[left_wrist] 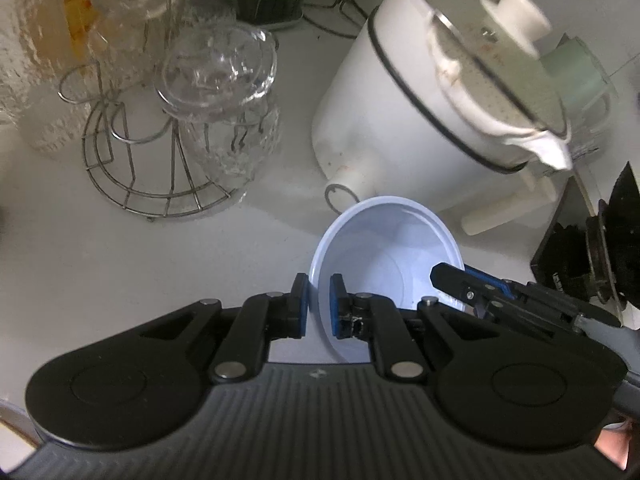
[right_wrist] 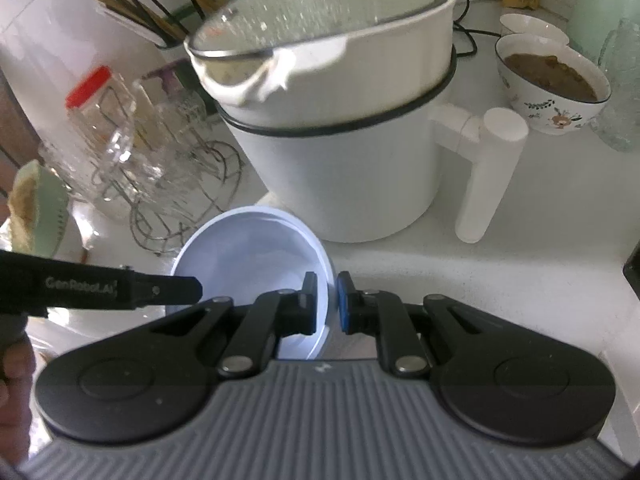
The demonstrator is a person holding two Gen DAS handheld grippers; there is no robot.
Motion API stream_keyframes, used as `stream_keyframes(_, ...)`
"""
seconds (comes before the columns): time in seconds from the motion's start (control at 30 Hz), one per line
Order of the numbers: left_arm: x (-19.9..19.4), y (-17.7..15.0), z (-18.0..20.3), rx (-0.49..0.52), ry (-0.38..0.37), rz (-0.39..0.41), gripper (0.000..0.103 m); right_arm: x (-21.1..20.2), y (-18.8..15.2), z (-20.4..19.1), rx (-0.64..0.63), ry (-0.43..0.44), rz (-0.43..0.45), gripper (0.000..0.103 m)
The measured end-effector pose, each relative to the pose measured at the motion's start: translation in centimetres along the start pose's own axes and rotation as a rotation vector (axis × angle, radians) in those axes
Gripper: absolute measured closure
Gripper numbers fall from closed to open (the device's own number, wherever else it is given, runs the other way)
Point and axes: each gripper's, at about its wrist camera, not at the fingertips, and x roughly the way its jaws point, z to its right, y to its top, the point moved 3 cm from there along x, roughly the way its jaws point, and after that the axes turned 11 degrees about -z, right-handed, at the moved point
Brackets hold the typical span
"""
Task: Organize plates and bowls
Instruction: 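Close the left gripper on the second blue bowl rim while the right gripper grips it, then lift the second blue bowl with both grippers and carry it over the first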
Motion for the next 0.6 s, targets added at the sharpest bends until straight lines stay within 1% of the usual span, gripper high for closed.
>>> stream_keyframes(0.13,-2.0,-0.5,0.4,0.009,-0.019,0.018,0.090,-1.5,-0.2,-0.5,0.007,0.008,0.025,0.090)
stream_keyframes(0.2,-3.2,-0.8,0.7,0.015,-0.028,0.049,0.090,-2.4,-0.4,-0.6,0.019,0.014,0.034,0.090)
stream_keyframes(0.3,-5.0,-1.4,1.4,0.037,-0.030,0.073,0.090,-3.5,-0.7,-0.7,0.039,0.032,0.042,0.090)
stream_keyframes(0.4,-6.4,-1.7,1.8,0.049,-0.037,0.097,0.090,-4.7,-1.0,-1.0,0.043,0.031,0.059,0.090)
stream_keyframes(0.6,-8.4,-2.6,2.2,0.068,-0.048,0.118,0.090,-6.9,-1.8,-1.8,0.055,0.041,0.091,0.090)
